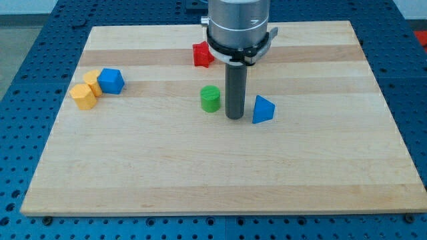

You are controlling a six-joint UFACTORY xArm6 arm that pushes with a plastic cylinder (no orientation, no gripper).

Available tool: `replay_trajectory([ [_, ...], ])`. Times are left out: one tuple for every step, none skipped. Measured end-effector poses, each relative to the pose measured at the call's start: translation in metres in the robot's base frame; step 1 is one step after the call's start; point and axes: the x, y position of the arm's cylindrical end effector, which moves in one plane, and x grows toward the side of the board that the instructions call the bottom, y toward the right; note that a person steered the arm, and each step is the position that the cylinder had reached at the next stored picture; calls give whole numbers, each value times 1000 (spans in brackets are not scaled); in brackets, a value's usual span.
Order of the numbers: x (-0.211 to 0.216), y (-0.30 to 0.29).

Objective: Push the green circle closer to the red star

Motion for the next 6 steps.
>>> replay_trajectory([
  [0, -14],
  [-13, -30],
  [-43, -35],
  [-67, -38],
  [-57, -38],
  [-20, -46],
])
